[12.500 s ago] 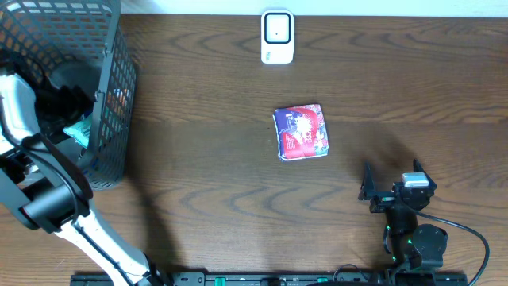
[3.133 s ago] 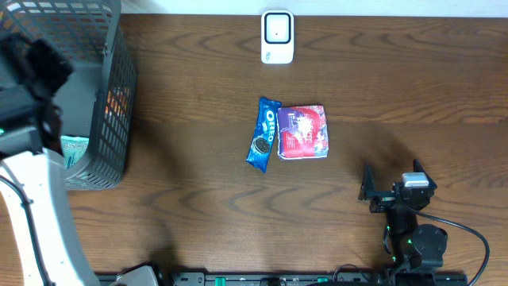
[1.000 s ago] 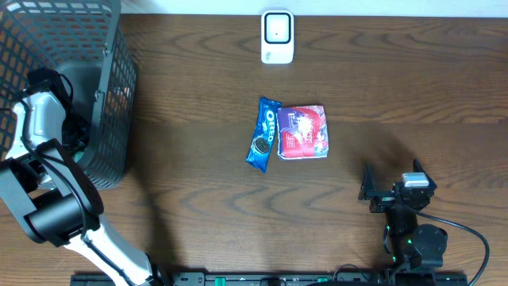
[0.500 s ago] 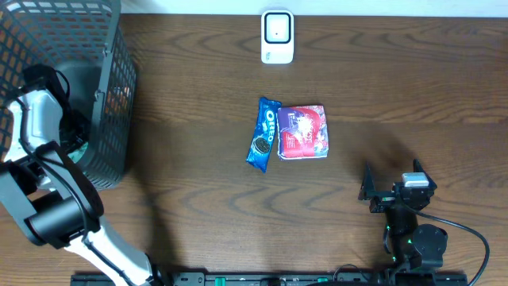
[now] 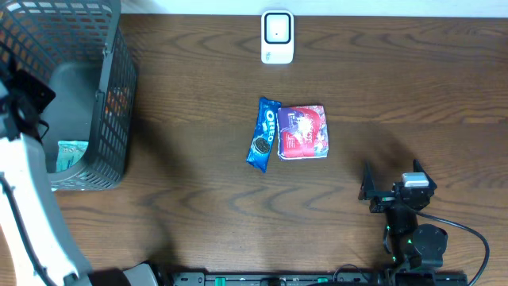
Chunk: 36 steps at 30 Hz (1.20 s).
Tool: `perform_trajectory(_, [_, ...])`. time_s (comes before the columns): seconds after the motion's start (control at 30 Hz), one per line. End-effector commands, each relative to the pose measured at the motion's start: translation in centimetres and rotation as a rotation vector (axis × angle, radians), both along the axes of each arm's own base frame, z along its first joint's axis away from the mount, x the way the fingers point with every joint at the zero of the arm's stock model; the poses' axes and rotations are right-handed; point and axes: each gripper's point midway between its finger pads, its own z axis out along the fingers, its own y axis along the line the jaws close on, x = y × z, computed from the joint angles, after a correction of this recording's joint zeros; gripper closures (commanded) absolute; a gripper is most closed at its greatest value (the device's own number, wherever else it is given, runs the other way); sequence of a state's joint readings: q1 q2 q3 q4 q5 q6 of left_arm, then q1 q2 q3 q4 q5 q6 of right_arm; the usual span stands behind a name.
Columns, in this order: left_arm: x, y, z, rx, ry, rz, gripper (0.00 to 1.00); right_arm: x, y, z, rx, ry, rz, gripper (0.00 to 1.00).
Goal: Scan the item barcode
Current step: 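Grasp the pale green packet in the basket with the left gripper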
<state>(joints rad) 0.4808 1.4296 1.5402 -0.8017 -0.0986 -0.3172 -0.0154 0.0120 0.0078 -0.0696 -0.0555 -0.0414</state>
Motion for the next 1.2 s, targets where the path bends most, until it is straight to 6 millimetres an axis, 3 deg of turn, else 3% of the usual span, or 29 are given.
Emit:
perform_trajectory(0.0, [0.0, -0.2, 0.6, 0.002, -0.011, -0.017, 0.89, 0.0, 0.5, 0.0, -0.004, -0.001, 0.022, 0.01])
perform_trajectory(0.13, [-0.2, 0.0, -2.4, -0.006, 0.098, -0.04, 0.43, 0.0, 0.5, 0.0, -0.004, -0.001, 0.022, 0.01])
perform_trajectory(0.2, [-0.2, 0.3, -4.6, -0.03, 0.164, -0.032, 0.32, 0.0, 0.5, 0.0, -0.004, -0.001, 0.022, 0.01])
perform_trajectory(0.3, [-0.2, 0.7, -8.3, -0.064, 0.285, -0.039, 0.27, 0.0, 0.5, 0.0, -0.004, -0.001, 0.023, 0.01])
perform_trajectory(0.4, [-0.2, 1.0, -11.6, -0.091, 0.394, -0.051, 0.02, 0.0, 0.5, 0.0, -0.004, -0.001, 0.023, 0.01])
perform_trajectory(0.6, [-0.7, 1.8, -16.9, -0.164, 0.535, -0.039, 0.02, 0.0, 0.5, 0.0, -0.004, -0.001, 0.023, 0.01])
perform_trajectory(0.83, [-3.9, 3.3, -20.9, -0.242, 0.698, 0.025, 0.02, 0.0, 0.5, 0.0, -0.004, -0.001, 0.023, 0.01])
perform_trajectory(0.97, [-5.3, 2.9, -23.3, -0.331, 0.768, 0.026, 0.01, 0.0, 0.5, 0.0, -0.004, -0.001, 0.023, 0.01])
perform_trajectory(1.17, [-5.0, 1.0, -25.9, -0.438, 0.795, -0.086, 0.01, 0.0, 0.5, 0.0, -0.004, -0.001, 0.023, 0.01])
